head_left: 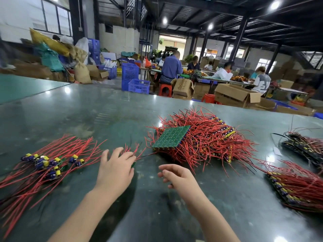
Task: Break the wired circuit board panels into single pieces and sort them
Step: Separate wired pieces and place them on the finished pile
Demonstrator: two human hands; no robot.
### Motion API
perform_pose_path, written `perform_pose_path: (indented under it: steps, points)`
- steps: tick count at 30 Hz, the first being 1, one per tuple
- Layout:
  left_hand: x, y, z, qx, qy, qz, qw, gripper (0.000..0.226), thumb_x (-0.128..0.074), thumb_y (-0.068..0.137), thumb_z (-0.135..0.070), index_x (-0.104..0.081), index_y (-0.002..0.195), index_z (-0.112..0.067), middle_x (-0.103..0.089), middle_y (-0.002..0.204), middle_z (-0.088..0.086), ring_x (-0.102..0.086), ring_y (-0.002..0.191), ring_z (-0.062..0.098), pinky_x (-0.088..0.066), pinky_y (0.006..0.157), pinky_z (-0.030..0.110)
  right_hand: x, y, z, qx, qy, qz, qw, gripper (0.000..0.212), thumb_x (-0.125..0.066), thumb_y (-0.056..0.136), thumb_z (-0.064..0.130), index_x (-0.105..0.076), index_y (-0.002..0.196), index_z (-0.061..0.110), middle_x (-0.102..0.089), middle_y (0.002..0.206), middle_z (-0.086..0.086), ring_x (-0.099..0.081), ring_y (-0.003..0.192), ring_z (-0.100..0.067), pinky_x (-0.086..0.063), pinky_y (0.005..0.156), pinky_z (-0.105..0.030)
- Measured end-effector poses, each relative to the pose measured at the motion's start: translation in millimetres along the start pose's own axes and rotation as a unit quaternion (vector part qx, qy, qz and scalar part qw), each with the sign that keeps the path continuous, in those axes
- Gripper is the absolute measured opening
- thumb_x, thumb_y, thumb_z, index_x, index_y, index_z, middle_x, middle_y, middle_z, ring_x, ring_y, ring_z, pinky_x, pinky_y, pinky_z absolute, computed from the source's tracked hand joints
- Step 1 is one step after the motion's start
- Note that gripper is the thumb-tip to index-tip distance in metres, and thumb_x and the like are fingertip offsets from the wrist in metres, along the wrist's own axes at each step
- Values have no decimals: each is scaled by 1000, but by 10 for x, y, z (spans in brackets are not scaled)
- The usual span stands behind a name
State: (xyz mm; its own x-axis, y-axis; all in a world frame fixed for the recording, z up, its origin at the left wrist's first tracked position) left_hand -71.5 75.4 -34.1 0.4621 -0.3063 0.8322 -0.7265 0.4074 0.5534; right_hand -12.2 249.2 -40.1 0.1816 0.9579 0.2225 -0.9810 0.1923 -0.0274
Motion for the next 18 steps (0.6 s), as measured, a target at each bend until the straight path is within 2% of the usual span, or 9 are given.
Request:
perform_pose_path:
  steps: [4,6,8,10,12,15,18]
  points:
    - [-27,2,47,52,16,13,998,36,-91,39,-1,-72,62,-22,-70,69,-9,-68,83,26,-39,88,67,-2,10,-4,8,-17,3,1000,21,-53,92,9,-67,91,25,-70,79,10,-56,64,3,-43,59,-13]
    - [-44,-2,63,94,-11,31,995,31,-86,52,0,-71,67,-23,-70,70,-10,-63,91,25,-24,100,65,1,16,-8,13,-20,3,1000,21,-53,92,9,-67,92,24,-70,80,9,-55,64,3,-42,59,-12]
    - [-50,-11,79,109,-18,21,994,29,-83,56,0,-71,69,-23,-70,69,-9,-61,94,25,-16,103,67,1,20,-13,20,-23,4,1000,21,-52,92,8,-68,92,22,-70,81,8,-55,62,5,-42,59,-10]
    - [-27,-13,70,96,-25,-8,995,35,-86,48,4,-70,64,-22,-67,62,-10,-62,87,25,-19,98,73,2,26,-22,26,-26,2,999,21,-52,92,7,-68,93,21,-70,80,8,-55,60,9,-40,59,-7]
    - [25,-6,20,71,-43,-51,995,36,-87,45,3,-69,63,-23,-65,61,-13,-58,89,22,-20,95,74,-4,30,-32,34,-40,3,999,20,-53,92,6,-68,94,19,-69,79,8,-55,60,12,-40,61,-5]
    - [85,8,-74,31,-75,-112,990,35,-87,52,-2,-68,67,-26,-65,68,-18,-47,93,13,-16,100,64,-29,29,-43,52,-80,10,995,20,-54,91,5,-69,95,18,-68,81,9,-59,67,13,-43,73,-5]
    - [109,-1,-159,0,-123,-122,985,30,-85,58,-5,-67,67,-27,-64,68,-19,-53,87,7,-13,103,56,-43,25,-51,63,-127,8,990,20,-56,90,7,-70,99,19,-70,90,8,-61,79,11,-41,76,-2]
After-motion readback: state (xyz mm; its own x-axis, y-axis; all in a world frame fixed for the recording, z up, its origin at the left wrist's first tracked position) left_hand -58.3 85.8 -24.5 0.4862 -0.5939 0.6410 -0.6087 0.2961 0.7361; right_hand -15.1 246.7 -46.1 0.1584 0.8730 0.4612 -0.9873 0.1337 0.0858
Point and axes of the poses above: each hand's wrist, its own y-axis towards the middle knuckle, its own x-axis out of the back of the hand, z = x × y, the point moved 3 cm from there along y, towards the middle knuckle
